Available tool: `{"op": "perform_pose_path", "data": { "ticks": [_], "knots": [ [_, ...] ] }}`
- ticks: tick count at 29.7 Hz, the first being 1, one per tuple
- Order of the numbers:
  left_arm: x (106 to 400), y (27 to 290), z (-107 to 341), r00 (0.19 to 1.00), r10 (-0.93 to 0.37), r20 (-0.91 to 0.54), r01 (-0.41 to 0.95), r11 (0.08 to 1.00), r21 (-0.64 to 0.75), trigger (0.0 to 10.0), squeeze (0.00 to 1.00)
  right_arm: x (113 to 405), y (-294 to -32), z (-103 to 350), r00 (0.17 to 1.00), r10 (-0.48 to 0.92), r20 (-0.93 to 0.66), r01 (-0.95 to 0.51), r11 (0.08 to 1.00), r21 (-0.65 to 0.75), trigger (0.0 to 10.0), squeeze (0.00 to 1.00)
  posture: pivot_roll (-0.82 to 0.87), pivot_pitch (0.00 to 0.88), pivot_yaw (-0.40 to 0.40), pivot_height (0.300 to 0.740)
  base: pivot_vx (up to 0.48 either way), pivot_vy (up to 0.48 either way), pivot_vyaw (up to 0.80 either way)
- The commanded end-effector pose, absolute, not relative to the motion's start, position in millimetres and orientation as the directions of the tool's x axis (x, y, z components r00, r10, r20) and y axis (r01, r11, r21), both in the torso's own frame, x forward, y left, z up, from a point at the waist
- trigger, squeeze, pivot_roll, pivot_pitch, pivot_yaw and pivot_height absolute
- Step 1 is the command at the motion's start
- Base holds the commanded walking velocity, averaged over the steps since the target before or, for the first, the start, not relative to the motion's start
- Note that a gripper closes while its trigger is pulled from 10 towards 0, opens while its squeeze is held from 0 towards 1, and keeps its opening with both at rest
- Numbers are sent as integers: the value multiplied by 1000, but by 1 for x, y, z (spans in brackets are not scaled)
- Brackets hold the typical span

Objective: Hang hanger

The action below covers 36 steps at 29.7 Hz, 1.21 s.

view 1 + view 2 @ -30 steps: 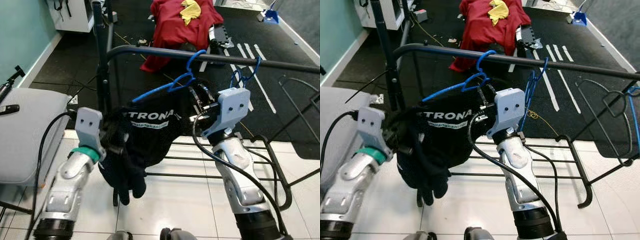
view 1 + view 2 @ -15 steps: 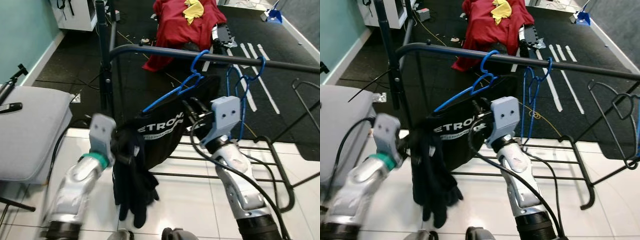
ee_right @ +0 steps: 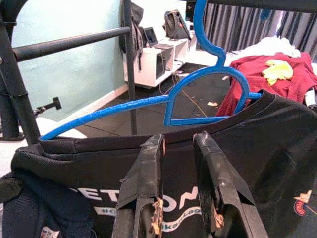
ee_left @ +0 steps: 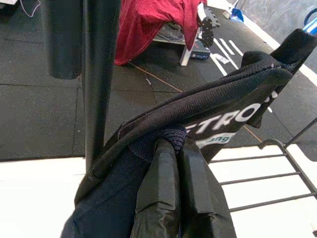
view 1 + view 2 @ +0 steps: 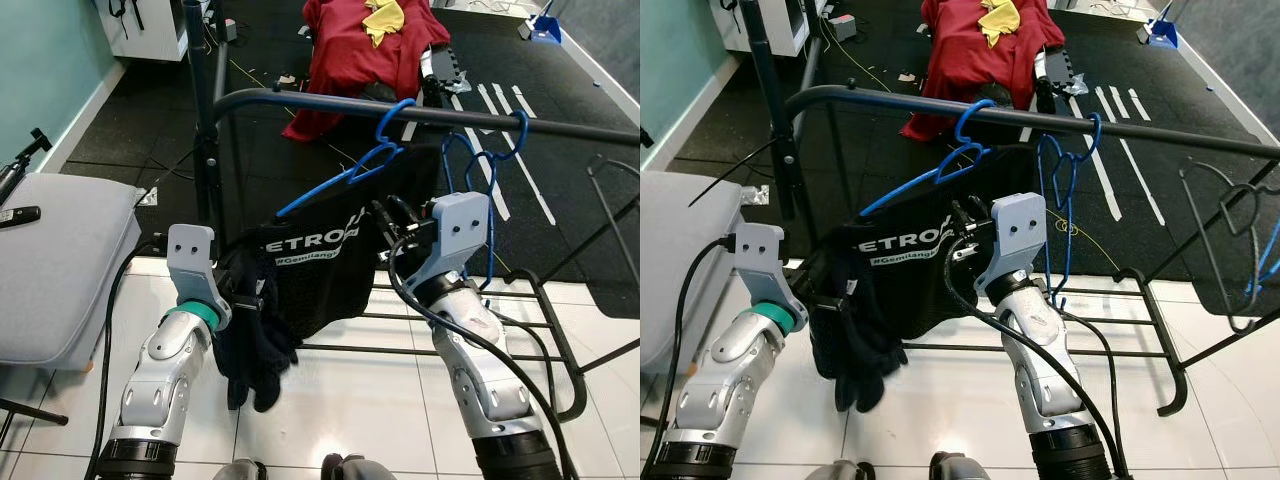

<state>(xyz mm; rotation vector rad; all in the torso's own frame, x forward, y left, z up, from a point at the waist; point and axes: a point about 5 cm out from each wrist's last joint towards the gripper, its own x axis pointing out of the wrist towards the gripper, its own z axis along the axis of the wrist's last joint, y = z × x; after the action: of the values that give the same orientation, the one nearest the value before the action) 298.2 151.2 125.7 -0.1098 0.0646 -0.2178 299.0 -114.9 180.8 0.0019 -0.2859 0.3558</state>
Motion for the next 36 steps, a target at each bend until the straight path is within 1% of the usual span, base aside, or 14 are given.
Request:
{"op": "perform_pose_path", "data": {
  "ticks": [1,8,23,36],
  "knots": [
    [297,147,132,973,-228,-21,224,967,-118,10000,0,296,-119,177,906,334,259,-338,941,-32,10000,0,-42,81,-18,740,-285,0,0],
    [299,143,135,978,-210,-14,207,970,-128,10000,0,296,-119,177,909,329,256,-333,942,-26,10000,0,-41,83,-18,740,-297,0,0],
    [298,141,136,973,-229,-18,225,966,-123,10000,0,295,-119,176,910,331,249,-339,941,-12,10000,0,-35,78,-15,740,-325,0,0],
    [298,140,137,968,-250,-22,246,964,-106,10000,0,295,-119,176,912,327,248,-336,942,-3,10000,0,-34,64,-11,740,-253,0,0]
  ]
}}
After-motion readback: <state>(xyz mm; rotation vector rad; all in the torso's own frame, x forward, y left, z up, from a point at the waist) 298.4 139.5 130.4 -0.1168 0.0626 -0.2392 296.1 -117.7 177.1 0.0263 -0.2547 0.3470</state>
